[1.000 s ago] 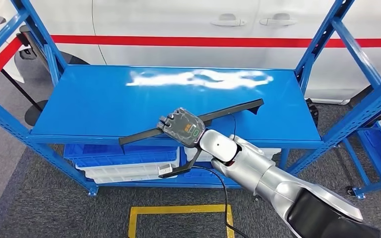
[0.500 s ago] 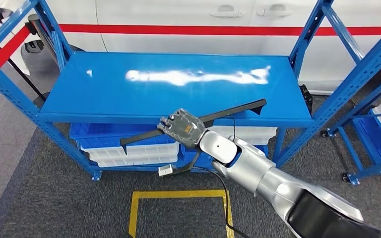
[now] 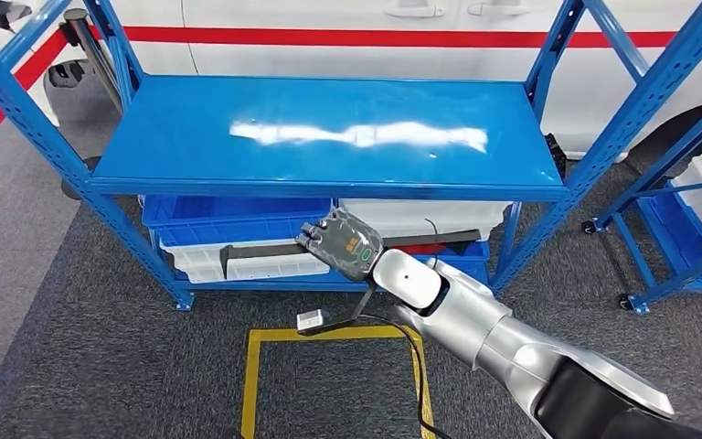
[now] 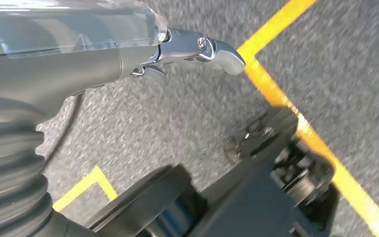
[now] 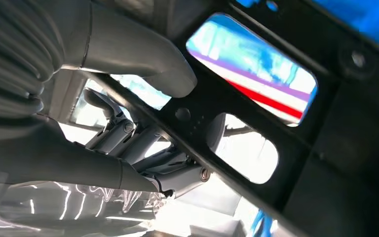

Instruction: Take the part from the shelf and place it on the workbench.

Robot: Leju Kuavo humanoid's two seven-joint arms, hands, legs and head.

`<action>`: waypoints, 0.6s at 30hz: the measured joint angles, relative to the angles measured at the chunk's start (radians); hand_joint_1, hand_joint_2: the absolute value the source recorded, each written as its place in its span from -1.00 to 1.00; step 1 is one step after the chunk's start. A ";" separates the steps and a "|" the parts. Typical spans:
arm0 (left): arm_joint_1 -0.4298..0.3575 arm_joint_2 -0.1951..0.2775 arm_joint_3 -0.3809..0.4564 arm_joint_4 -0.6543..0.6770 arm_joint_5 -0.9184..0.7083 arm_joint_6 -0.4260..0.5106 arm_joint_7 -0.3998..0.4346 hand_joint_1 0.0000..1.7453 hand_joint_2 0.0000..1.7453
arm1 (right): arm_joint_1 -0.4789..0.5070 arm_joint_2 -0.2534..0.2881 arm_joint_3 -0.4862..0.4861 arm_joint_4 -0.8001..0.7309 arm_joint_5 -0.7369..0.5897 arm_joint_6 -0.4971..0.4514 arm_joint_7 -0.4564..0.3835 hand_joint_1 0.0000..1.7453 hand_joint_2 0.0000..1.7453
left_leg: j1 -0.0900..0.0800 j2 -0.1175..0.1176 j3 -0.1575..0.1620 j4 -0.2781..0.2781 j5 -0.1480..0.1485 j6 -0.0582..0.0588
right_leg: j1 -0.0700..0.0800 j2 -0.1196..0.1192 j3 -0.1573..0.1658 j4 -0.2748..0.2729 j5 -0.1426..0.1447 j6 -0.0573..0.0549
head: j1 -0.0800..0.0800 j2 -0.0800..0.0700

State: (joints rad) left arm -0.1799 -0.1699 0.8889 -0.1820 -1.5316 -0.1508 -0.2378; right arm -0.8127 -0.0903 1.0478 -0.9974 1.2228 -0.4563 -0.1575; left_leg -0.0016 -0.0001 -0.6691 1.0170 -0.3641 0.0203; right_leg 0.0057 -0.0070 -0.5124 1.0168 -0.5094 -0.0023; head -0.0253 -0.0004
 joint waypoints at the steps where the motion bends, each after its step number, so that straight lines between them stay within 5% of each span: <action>1: 0.000 0.000 -0.001 0.000 0.000 0.001 -0.002 -1.00 1.00 | 0.001 0.000 -0.001 -0.001 0.001 -0.002 0.001 1.00 1.00 | 0.001 0.001 0.000 -0.003 0.008 -0.006 | 0.001 -0.001 0.006 -0.019 -0.002 -0.003 | 0.000 0.000; 4: 0.001 0.000 -0.007 0.000 -0.003 0.007 -0.009 -1.00 1.00 | 0.003 0.000 -0.002 -0.002 0.009 -0.003 0.003 1.00 1.00 | 0.004 0.001 -0.015 0.026 -0.020 -0.024 | -0.006 -0.005 0.000 -0.034 0.025 -0.019 | 0.000 0.000; 7: 0.003 0.001 -0.012 0.000 -0.004 0.008 -0.014 -1.00 1.00 | 0.010 0.001 -0.003 -0.003 0.017 -0.004 0.005 1.00 1.00 | 0.011 0.000 -0.074 0.200 -0.134 -0.040 | -0.008 -0.007 -0.020 -0.035 0.045 -0.025 | 0.000 0.000; 9: 0.004 0.002 -0.015 0.000 -0.004 0.008 -0.015 -1.00 1.00 | 0.020 0.001 -0.003 -0.003 0.021 -0.005 0.005 1.00 1.00 | 0.016 0.001 -0.084 0.270 -0.154 -0.049 | -0.010 -0.008 -0.035 -0.030 0.053 -0.022 | 0.000 0.000; 12: 0.003 0.003 -0.017 0.000 -0.005 0.008 -0.016 -1.00 1.00 | 0.028 0.001 -0.003 -0.003 0.026 -0.006 0.005 1.00 1.00 | 0.025 0.002 0.024 0.124 -0.097 -0.056 | -0.015 -0.008 -0.053 -0.012 0.054 -0.012 | 0.000 0.000; 14: 0.003 0.003 -0.017 0.000 -0.005 0.008 -0.016 -1.00 1.00 | 0.029 0.001 -0.003 -0.003 0.027 -0.008 0.005 1.00 1.00 | 0.022 0.000 0.079 0.034 -0.082 -0.048 | -0.014 -0.007 -0.063 0.000 0.052 -0.001 | 0.000 0.000; 16: 0.003 0.004 -0.017 0.000 -0.004 0.008 -0.016 -1.00 1.00 | 0.030 0.001 -0.005 -0.004 0.030 -0.008 0.006 1.00 1.00 | 0.019 -0.003 0.080 0.018 -0.082 -0.034 | -0.011 -0.006 -0.070 0.005 0.055 0.006 | 0.000 0.000; 18: 0.003 0.004 -0.017 0.000 -0.001 0.008 -0.016 -1.00 1.00 | 0.031 0.001 -0.009 -0.004 0.033 -0.003 0.007 1.00 1.00 | 0.019 -0.004 0.076 0.012 -0.080 -0.027 | -0.010 -0.005 -0.073 0.005 0.057 0.001 | 0.000 0.000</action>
State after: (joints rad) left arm -0.1768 -0.1662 0.8717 -0.1820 -1.5328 -0.1431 -0.2543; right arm -0.7813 -0.0893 1.0385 -1.0010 1.2553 -0.4590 -0.1509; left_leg 0.0176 -0.0042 -0.5929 1.0295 -0.4445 -0.0072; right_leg -0.0044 -0.0121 -0.5854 1.0216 -0.4520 -0.0013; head -0.0251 -0.0004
